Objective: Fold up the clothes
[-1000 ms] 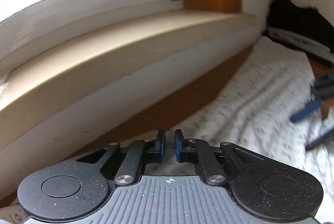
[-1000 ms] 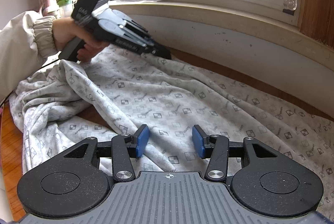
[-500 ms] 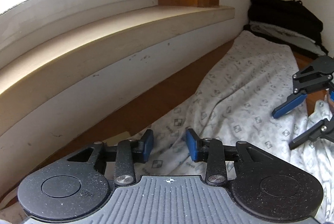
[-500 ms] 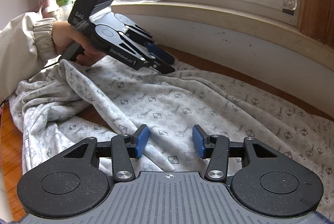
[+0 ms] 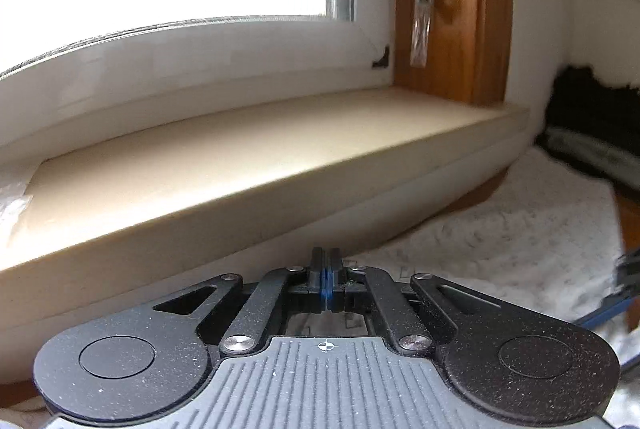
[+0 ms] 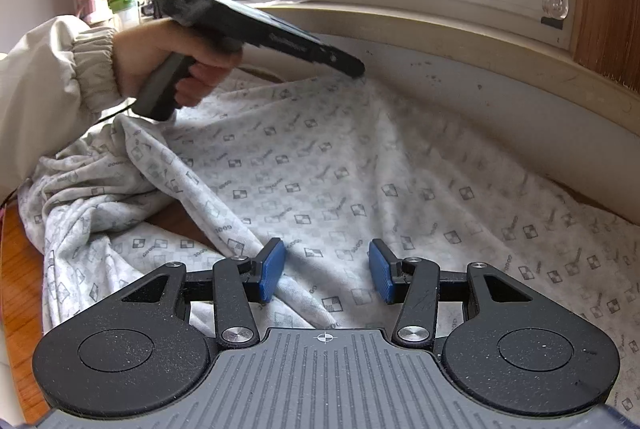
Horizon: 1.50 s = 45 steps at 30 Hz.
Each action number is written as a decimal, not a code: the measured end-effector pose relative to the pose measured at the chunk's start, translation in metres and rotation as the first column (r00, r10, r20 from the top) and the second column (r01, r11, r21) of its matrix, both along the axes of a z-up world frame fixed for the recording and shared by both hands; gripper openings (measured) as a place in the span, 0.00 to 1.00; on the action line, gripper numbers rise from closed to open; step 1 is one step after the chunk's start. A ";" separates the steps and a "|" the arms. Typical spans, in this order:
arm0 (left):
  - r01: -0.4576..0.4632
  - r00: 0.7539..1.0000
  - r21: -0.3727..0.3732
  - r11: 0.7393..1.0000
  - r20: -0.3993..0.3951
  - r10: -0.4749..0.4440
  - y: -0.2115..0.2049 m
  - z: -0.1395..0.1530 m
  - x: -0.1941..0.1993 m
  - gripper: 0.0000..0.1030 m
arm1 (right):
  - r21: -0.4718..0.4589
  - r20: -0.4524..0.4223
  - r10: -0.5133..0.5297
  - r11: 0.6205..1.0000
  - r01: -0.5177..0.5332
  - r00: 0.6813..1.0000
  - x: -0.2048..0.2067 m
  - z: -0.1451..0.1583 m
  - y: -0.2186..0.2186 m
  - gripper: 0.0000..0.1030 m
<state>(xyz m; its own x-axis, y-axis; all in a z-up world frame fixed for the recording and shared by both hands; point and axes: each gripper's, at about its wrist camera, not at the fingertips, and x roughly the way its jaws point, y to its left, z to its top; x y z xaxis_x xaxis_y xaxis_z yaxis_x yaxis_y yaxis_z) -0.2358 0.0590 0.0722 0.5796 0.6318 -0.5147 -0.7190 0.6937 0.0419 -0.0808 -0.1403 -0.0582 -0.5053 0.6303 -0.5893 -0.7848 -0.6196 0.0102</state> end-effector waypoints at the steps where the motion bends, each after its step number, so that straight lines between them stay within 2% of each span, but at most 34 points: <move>1: -0.011 1.000 -0.004 1.000 -0.013 0.011 0.001 -0.002 0.002 0.03 | 0.000 0.000 0.000 1.000 0.000 1.000 0.000 0.000 0.000 0.46; 3: -0.035 0.999 -0.011 0.999 -0.040 0.034 0.002 -0.006 0.005 0.04 | -0.001 -0.001 0.000 1.000 0.000 1.000 0.001 -0.001 0.000 0.46; 5: -0.026 0.999 -0.016 1.000 -0.031 0.026 -0.001 -0.005 0.000 0.20 | -0.002 -0.003 0.001 1.000 -0.001 1.000 0.002 -0.001 0.000 0.46; 9: -0.052 0.997 0.009 0.999 -0.057 0.052 -0.011 -0.001 -0.018 0.38 | -0.001 -0.002 0.001 1.000 -0.001 1.000 0.000 0.000 0.002 0.46; 17: -0.045 0.988 0.038 0.998 -0.146 0.050 -0.018 -0.004 -0.053 0.40 | -0.003 -0.004 0.003 1.000 -0.003 1.000 0.000 0.000 0.004 0.46; 20: -0.042 0.983 0.048 0.998 -0.179 0.050 -0.021 -0.006 -0.066 0.44 | -0.003 -0.003 0.003 1.000 -0.003 1.000 -0.001 0.000 0.005 0.46; 22: -0.010 0.978 0.057 0.998 -0.208 0.021 -0.022 -0.008 -0.065 0.44 | -0.002 -0.002 0.003 1.000 -0.003 1.000 -0.001 0.000 0.005 0.46; 24: 0.026 0.972 0.064 0.998 -0.237 -0.010 -0.024 -0.010 -0.063 0.40 | -0.002 -0.002 0.003 1.000 -0.003 1.000 -0.001 0.000 0.005 0.46; 25: 0.043 0.968 0.067 0.997 -0.251 -0.025 -0.025 -0.011 -0.062 0.19 | -0.002 -0.002 0.003 1.000 -0.003 1.000 -0.001 -0.001 0.004 0.47; 26: 0.061 0.963 0.071 0.996 -0.266 -0.040 -0.025 -0.012 -0.061 0.04 | -0.001 -0.002 0.003 1.000 -0.003 1.000 -0.001 -0.001 0.004 0.47; 29: 0.090 0.960 0.105 0.990 -0.275 -0.058 -0.033 -0.011 -0.059 0.00 | -0.002 -0.003 0.003 1.000 -0.003 1.000 0.000 -0.001 0.004 0.47; 30: 0.061 0.961 0.125 0.990 -0.274 -0.025 -0.033 -0.009 -0.059 0.00 | -0.002 -0.003 0.003 1.000 -0.003 1.000 0.000 -0.001 0.004 0.47; 31: -0.001 0.959 0.159 0.987 -0.278 0.046 -0.030 -0.007 -0.058 0.00 | -0.002 -0.003 0.003 1.000 -0.003 1.000 0.000 -0.001 0.003 0.47; 34: -0.126 0.962 0.189 0.974 -0.215 0.167 -0.021 0.004 -0.065 0.00 | -0.002 -0.003 0.004 1.000 -0.004 1.000 0.000 -0.001 0.004 0.47; 37: -0.131 0.963 0.181 0.975 -0.212 0.169 -0.023 0.006 -0.064 0.00 | -0.002 -0.004 0.004 1.000 -0.004 1.000 0.001 -0.001 0.004 0.47; 39: -0.139 0.961 0.175 0.975 -0.212 0.176 -0.026 0.005 -0.062 0.06 | -0.004 -0.005 0.004 1.000 -0.004 1.000 0.001 -0.001 0.004 0.47; 41: -0.150 0.962 0.171 0.974 -0.202 0.183 -0.031 0.007 -0.059 0.22 | -0.005 -0.007 0.004 1.000 -0.004 1.000 0.002 0.000 0.004 0.47; 42: -0.150 0.965 0.167 0.975 -0.190 0.181 -0.034 0.008 -0.058 0.26 | -0.005 -0.007 0.003 1.000 -0.003 1.000 0.002 0.000 0.004 0.47; 44: -0.119 0.977 0.152 0.981 -0.157 0.143 -0.042 0.012 -0.047 0.44 | -0.004 -0.009 -0.012 1.000 0.012 1.000 0.003 0.000 0.005 0.55; 45: -0.102 0.982 0.145 0.984 -0.141 0.123 -0.046 0.013 -0.042 0.48 | 0.002 -0.028 -0.031 1.000 0.031 0.999 0.008 0.003 0.004 0.55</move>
